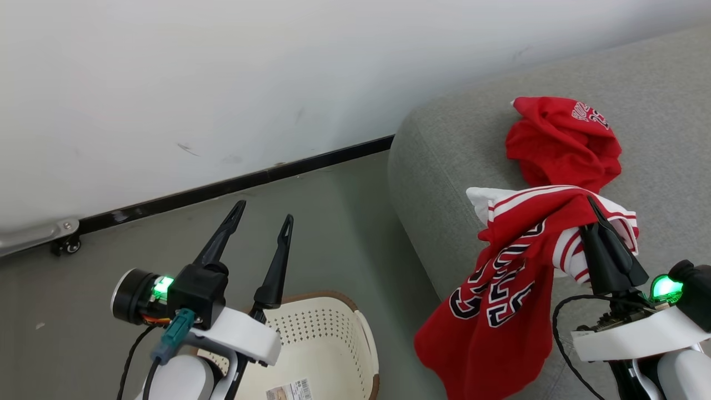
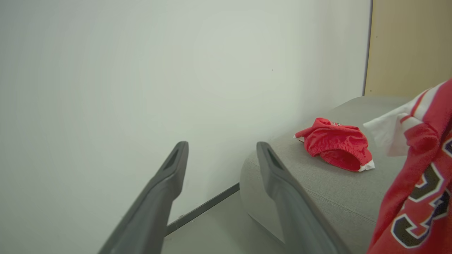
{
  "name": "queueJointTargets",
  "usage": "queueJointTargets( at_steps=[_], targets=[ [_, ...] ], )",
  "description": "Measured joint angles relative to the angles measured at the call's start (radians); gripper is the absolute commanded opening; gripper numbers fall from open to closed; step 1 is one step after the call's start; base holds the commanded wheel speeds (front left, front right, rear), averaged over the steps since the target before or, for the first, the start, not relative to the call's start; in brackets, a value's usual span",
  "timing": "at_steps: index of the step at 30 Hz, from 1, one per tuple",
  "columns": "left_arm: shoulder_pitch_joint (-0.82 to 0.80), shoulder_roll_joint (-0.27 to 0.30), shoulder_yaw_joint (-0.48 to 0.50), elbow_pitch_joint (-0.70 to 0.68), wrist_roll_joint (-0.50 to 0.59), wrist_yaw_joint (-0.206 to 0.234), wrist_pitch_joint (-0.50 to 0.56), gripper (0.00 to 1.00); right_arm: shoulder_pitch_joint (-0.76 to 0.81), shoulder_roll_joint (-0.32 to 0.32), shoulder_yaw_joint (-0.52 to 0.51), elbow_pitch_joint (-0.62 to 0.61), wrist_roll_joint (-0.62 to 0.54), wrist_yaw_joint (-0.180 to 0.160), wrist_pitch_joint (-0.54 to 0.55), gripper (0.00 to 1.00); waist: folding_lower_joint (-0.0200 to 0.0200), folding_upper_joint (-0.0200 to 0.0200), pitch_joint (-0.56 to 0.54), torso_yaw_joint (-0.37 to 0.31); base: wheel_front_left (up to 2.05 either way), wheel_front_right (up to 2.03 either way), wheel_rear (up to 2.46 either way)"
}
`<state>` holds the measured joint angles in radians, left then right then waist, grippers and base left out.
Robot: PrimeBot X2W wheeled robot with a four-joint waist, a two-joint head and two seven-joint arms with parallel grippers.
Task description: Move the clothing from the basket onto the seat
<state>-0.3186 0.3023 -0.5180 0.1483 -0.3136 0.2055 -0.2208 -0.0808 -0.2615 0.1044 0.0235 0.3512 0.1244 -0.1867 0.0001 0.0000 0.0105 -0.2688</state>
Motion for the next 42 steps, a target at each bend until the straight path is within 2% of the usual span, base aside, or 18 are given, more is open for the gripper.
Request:
queueJointTargets(
  at_steps=[9, 14, 31, 42],
  targets=[
    [0.04, 0.015, 0.019, -0.008, 0.0, 0.024, -0.001, 1.0, -0.012, 0.006, -0.001, -0.048, 0.021, 0.0, 0.038, 0.0, 0.0, 0.0, 0.0, -0.044, 0.0, 0.0, 0.0],
    [0.049, 0.021, 0.021, -0.026, 0.0, 0.032, -0.001, 1.0, -0.089, -0.012, -0.068, -0.058, 0.047, 0.0, 0.052, 0.0, 0.0, 0.0, 0.012, -0.052, 0.0, 0.0, 0.0],
    [0.049, 0.059, 0.034, -0.085, 0.009, 0.051, 0.007, 1.0, -0.46, -0.163, -0.228, -0.037, 0.089, 0.0, 0.195, 0.0, -0.0001, 0.0, 0.062, -0.044, 0.0, 0.0, 0.0],
    [0.047, 0.089, 0.045, -0.14, 0.028, 0.056, 0.037, 1.0, -0.667, -0.278, -0.28, 0.094, 0.086, 0.0, 0.314, 0.0, 0.0, 0.0, 0.117, -0.039, 0.0, 0.0, 0.0]
  ],
)
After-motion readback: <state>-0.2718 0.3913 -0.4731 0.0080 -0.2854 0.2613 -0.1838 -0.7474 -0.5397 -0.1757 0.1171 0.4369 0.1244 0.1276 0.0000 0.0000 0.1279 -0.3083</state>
